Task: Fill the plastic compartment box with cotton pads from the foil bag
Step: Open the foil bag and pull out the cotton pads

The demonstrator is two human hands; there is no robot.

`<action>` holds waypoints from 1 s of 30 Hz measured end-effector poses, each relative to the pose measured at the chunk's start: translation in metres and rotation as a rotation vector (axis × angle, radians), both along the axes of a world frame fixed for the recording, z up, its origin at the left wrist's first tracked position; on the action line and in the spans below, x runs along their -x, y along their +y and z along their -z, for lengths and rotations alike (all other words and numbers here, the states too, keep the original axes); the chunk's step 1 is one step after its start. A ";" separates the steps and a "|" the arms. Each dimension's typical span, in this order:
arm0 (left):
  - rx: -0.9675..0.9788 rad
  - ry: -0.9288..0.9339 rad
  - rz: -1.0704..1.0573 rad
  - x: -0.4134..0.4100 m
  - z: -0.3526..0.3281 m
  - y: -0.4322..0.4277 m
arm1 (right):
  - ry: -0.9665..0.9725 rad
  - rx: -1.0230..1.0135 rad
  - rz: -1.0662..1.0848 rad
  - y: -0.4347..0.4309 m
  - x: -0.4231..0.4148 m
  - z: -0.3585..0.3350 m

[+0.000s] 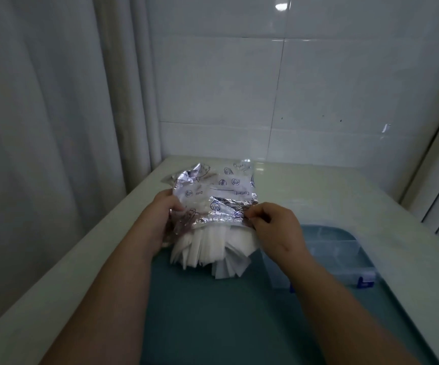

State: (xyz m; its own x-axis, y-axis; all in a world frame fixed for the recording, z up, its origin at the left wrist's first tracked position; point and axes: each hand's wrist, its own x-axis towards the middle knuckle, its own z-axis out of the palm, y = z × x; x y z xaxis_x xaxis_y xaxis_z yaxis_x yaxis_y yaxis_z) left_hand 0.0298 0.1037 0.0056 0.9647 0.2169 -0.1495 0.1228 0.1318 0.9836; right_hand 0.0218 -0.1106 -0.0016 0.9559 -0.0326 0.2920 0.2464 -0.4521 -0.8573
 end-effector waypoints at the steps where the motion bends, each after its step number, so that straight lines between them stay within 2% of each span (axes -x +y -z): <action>1: -0.040 -0.003 0.025 0.000 0.001 0.000 | 0.016 -0.013 -0.005 0.000 0.000 0.001; 5: -0.131 -0.050 -0.007 -0.005 0.011 0.001 | 0.033 0.087 -0.031 -0.001 0.001 0.000; 11: -0.257 -0.120 -0.216 -0.011 0.013 0.002 | 0.114 0.154 -0.029 -0.008 0.000 -0.003; 16: -0.264 -0.106 -0.111 -0.011 0.011 0.001 | 0.150 0.261 -0.039 -0.009 0.001 -0.004; 20: -0.241 -0.091 -0.181 -0.010 0.004 0.008 | 0.136 0.225 -0.012 -0.010 0.001 -0.004; 24: -0.490 -0.204 -0.224 -0.004 -0.001 0.014 | 0.131 0.258 -0.010 -0.017 0.002 -0.005; 30: -0.787 -0.330 -0.120 0.015 -0.016 -0.002 | 0.066 0.272 -0.064 -0.030 0.011 -0.016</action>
